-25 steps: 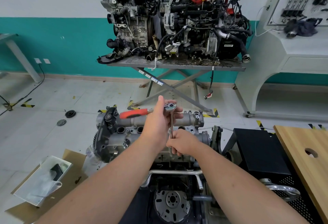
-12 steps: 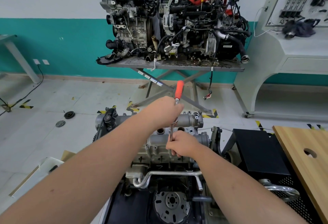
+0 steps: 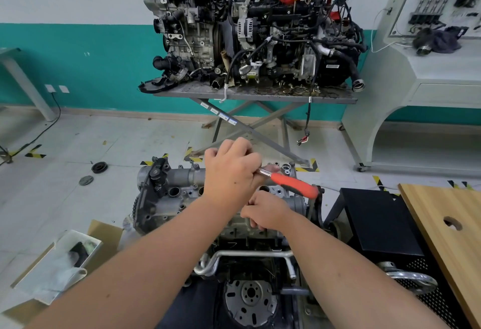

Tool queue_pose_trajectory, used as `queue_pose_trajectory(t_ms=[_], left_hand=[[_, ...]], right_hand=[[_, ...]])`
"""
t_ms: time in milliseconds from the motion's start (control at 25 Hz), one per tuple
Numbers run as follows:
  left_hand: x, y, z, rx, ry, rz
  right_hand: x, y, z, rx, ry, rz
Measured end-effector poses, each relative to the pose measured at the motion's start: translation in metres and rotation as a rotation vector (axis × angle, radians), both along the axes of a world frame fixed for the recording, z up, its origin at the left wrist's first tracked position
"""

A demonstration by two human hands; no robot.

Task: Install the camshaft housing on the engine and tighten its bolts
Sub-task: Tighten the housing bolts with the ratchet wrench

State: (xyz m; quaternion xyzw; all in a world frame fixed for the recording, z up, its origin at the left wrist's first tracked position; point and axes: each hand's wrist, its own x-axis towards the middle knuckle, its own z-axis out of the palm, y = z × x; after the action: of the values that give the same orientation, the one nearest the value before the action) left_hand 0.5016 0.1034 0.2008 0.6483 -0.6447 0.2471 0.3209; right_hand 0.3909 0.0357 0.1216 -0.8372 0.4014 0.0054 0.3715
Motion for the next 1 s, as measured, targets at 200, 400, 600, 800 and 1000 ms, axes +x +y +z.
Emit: queue_pose_trajectory(t_ms=[200,400,600,800,1000], left_hand=[[-0.024,0.0,-0.015,0.013,0.891,-0.38],[-0.024,-0.006,-0.007,0.107,1.615,-0.388],[-0.004,-0.016,0.012,0.303,1.975,-0.27],[-0.005,-0.014,0.042,0.724,1.392,-0.142],[0.003,-0.01,0.067,0.869,0.601,-0.103]], right_hand=[[0.004,0.0,-0.003,-0.037,-0.032,-0.002],[0.003,-0.005,-0.009,0.061,-0.005,-0.019],[0.003,-0.006,-0.008,0.069,-0.001,-0.032],[0.002,-0.003,-0.005,0.032,0.004,-0.004],[0.002,-0.003,-0.004,-0.018,0.043,0.002]])
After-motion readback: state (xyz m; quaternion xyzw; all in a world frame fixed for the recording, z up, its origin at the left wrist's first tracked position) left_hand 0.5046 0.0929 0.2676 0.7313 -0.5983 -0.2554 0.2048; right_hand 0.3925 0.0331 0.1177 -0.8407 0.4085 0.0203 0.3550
